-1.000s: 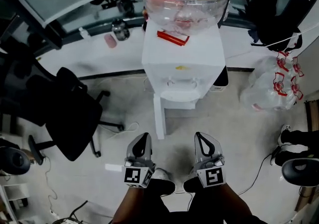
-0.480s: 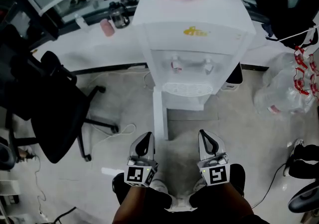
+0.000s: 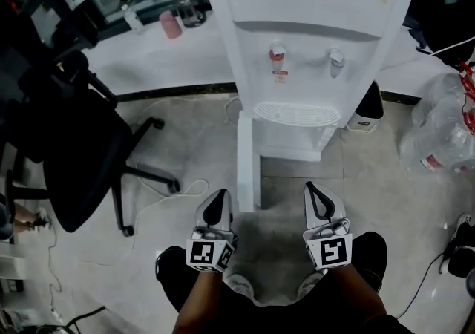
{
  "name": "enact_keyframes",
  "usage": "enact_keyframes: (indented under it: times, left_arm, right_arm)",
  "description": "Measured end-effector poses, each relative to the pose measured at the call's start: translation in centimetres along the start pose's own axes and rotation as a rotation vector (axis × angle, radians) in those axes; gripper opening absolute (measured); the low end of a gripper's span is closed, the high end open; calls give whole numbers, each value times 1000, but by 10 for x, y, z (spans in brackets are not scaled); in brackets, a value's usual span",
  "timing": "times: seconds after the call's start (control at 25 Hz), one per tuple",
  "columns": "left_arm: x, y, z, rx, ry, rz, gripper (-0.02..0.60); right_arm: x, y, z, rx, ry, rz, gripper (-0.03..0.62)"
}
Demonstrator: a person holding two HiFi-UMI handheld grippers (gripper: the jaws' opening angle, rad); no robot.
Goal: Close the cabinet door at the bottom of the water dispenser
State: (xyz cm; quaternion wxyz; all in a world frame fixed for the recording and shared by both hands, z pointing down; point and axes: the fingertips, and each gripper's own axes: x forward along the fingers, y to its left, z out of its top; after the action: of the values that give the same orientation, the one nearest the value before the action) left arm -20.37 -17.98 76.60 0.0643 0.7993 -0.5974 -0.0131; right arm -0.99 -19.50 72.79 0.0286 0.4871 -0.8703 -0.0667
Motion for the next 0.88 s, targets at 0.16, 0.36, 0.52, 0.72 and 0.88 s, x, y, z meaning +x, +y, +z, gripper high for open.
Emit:
enact_keyframes:
  times: [0.16, 0.36, 0.52, 0.72, 0.88]
  left_arm:
    - [-7, 10, -18, -3, 51, 17, 18]
    - [-5, 8, -34, 0, 94, 4, 18]
    - [1, 7, -42, 7, 101, -1, 18]
    - [6, 6, -55, 4, 147, -14, 18]
    - [12, 1, -58, 0, 147, -26, 18]
  right_arm:
    - [2, 0, -4, 13, 0, -1, 3]
    - [3, 3, -12, 9, 14, 9, 3]
    - [2, 3, -18, 1, 24, 17, 3]
    - [-2, -7, -26, 6, 50, -3, 3]
    - [-3, -14, -26, 7, 43, -17, 3]
